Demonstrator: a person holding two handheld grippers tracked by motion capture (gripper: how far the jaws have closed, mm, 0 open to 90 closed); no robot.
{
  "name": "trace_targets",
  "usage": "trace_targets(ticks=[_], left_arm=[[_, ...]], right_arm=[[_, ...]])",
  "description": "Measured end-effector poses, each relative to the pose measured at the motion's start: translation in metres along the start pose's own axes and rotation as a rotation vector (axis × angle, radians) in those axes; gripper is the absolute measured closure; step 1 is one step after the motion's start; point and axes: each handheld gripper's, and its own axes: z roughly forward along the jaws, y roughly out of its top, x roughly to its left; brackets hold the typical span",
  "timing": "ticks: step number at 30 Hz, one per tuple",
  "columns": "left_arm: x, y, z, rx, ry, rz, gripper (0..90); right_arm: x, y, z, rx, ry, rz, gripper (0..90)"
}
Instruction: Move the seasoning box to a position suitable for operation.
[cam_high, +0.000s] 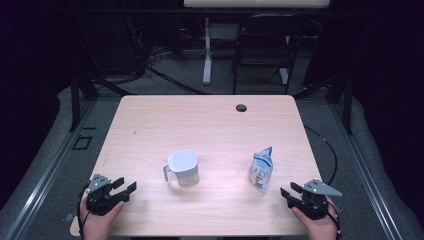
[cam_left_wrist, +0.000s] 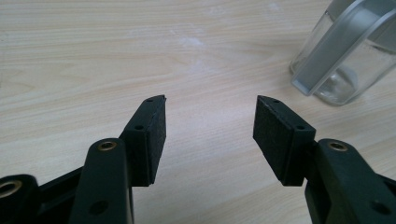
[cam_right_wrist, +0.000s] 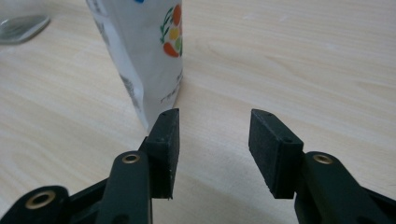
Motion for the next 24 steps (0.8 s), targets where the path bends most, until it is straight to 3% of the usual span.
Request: trace_targets(ticks=[3,4,10,15,19,24], left_arm=[[0.0,0.0,0.001,-0.008,-0.003,-0.003,46.1],[0.0,0.001,0.001,-0.007,-0.01,-0.001,47.0],[-0.004,0.0,0.002,-0.002,-0.013,0.008,49.0],[-0.011,0.002,0.0,-0.006,-0.029,0.03,51.3],[-0.018,0.003,0.002,-0.01,-0.046,0.052,50.1],[-0.027,0.005,0.004,-0.018,-0.058,0.056,47.2]], right_arm=[[0.0,-0.002,0.001,0.017,0.01,0.006,55.3],[0.001,-0.003,0.003,0.017,-0.016,0.0,53.6],[0.005,-0.003,0.0,-0.01,-0.058,-0.032,52.5],[0.007,-0.003,-0.001,-0.009,-0.035,-0.037,56.4],[0.008,0.0,-0.003,-0.036,-0.023,0.001,56.5],[0.011,0.0,-0.001,-0.029,-0.014,0.012,56.5]])
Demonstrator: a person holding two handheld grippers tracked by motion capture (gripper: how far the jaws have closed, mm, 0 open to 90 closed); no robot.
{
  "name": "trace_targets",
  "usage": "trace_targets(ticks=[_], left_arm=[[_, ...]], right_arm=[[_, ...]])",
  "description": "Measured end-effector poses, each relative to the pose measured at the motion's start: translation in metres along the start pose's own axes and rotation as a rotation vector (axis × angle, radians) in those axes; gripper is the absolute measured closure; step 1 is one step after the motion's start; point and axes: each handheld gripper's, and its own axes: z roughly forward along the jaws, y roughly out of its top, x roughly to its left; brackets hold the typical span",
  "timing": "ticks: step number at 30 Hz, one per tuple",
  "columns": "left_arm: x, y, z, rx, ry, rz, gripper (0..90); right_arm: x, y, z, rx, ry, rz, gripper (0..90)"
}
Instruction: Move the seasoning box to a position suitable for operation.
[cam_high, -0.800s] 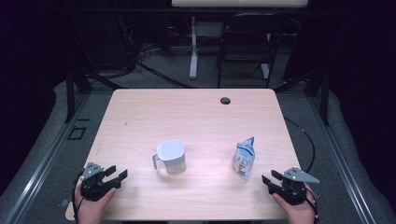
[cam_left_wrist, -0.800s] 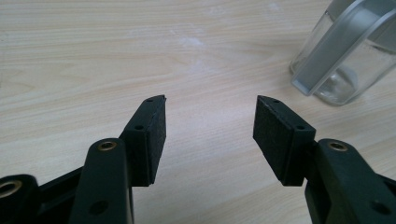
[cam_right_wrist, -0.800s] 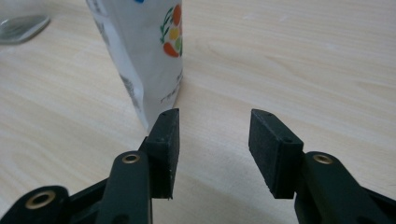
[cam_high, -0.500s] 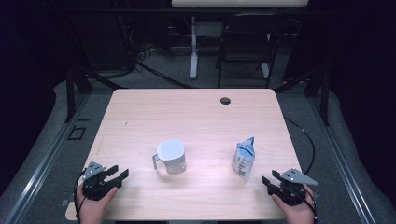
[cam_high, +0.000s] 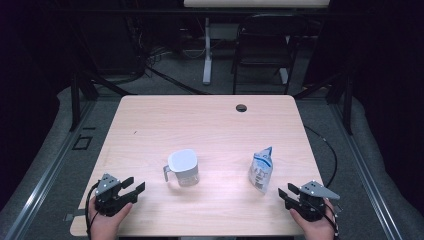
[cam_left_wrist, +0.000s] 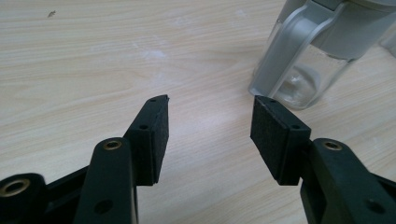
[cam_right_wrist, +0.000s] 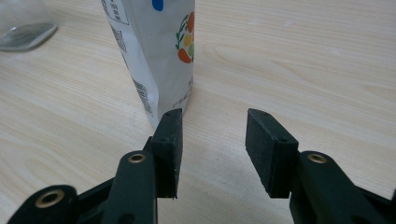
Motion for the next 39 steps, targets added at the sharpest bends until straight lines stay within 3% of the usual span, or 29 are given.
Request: trace_targets(ticks=[11,12,19,22,39], left_arm=[[-0.02,0.015,0.015,0.0,-0.054,0.033,52.5],[-0.024,0.017,0.02,0.017,-0.056,0.06,51.9],[-0.032,0.023,0.031,0.037,-0.05,0.075,48.5],[-0.034,0.025,0.036,0.041,-0.053,0.08,48.2],[-0.046,0.035,0.062,0.058,-0.028,0.116,56.1]], right_arm=[[-0.003,0.0,-0.003,-0.03,-0.01,0.017,57.1],[-0.003,0.0,-0.003,-0.034,-0.005,0.018,57.7],[-0.004,-0.002,-0.001,0.022,-0.037,-0.024,56.2],[-0.006,-0.003,-0.002,0.004,-0.017,0.013,54.6],[-0.009,-0.006,-0.002,0.008,-0.023,0.035,50.3]])
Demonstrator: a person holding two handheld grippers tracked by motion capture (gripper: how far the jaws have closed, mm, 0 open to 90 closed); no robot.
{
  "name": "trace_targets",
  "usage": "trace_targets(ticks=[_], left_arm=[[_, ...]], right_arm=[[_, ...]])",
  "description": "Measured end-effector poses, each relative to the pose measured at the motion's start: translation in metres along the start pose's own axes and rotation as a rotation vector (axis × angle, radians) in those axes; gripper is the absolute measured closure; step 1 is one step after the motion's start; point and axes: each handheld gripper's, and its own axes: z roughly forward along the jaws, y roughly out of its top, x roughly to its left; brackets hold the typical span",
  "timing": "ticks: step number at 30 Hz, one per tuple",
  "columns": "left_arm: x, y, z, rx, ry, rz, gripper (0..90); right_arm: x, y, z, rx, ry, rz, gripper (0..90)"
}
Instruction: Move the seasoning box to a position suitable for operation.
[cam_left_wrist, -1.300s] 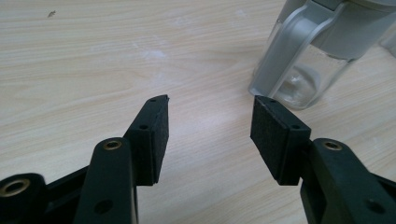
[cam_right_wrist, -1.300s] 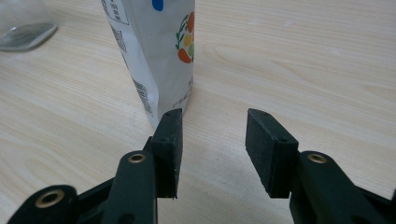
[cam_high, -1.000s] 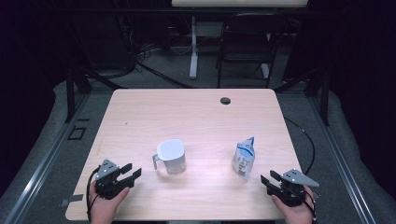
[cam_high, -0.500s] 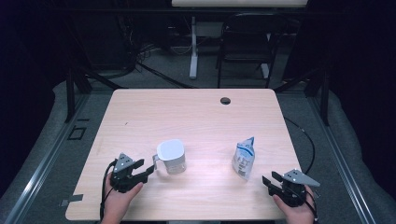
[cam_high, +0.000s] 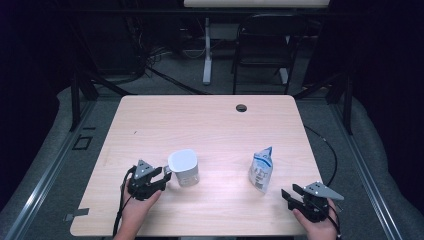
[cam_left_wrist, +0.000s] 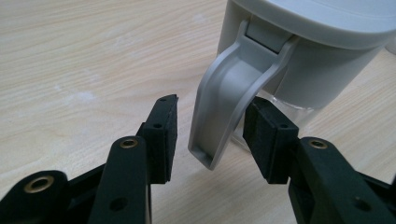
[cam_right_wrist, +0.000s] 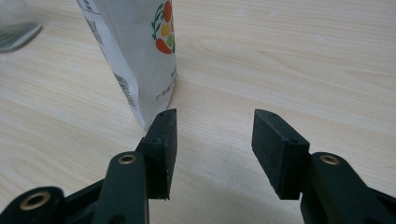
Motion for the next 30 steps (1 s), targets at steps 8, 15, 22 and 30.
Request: trace_targets(ticks=[8,15,22,30], left_arm=[[-0.0003,0.0036,0.0048,-0.004,0.012,0.004,58.7],[-0.0029,0.004,0.0077,-0.001,0.015,0.023,62.7],[-0.0031,0.0034,0.0081,-0.003,0.015,0.029,67.0],[-0.0038,0.0032,0.0076,0.003,0.023,0.044,69.0]], right_arm=[[-0.0004,-0.0009,0.0008,0.004,0.003,0.008,50.0],[-0.0021,-0.0013,-0.0002,0.0,0.003,0.011,49.5],[-0.003,-0.0017,-0.0015,-0.002,0.001,0.013,49.5],[-0.0024,-0.0021,-0.0006,0.0,0.001,0.011,49.5]])
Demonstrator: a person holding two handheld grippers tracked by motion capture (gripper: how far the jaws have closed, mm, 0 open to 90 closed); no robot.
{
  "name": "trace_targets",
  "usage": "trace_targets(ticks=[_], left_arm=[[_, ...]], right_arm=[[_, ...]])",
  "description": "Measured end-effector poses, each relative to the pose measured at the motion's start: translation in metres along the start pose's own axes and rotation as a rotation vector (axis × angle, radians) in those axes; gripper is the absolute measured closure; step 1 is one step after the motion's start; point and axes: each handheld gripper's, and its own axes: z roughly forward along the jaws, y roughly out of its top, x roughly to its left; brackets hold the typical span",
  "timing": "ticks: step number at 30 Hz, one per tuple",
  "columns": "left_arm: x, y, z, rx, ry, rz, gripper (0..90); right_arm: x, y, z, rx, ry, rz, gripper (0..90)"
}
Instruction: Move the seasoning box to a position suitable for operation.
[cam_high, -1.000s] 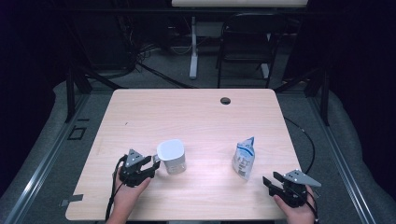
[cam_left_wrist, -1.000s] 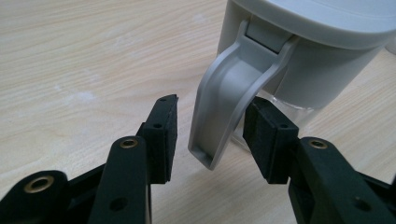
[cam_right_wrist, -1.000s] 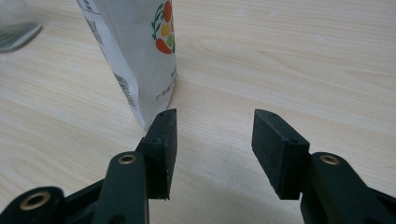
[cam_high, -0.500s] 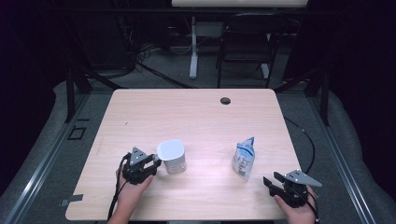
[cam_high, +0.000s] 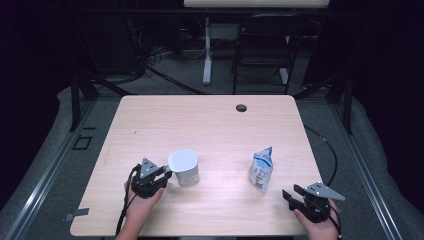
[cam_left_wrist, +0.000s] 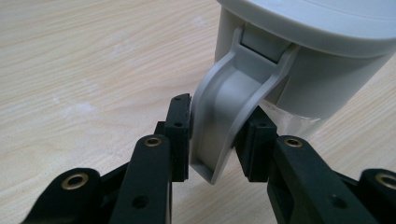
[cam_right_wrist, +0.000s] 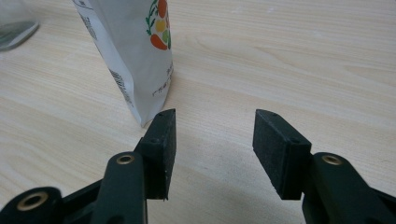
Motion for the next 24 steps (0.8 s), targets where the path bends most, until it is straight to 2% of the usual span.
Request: trace_targets(ticks=[24], left_arm=[[-0.0043,-0.0012,-0.0028,0.009,0.015,0.041,70.4]], right_arm=[[0.0011,0.0001,0.0004,0.008,-0.002,-0.009,49.6]])
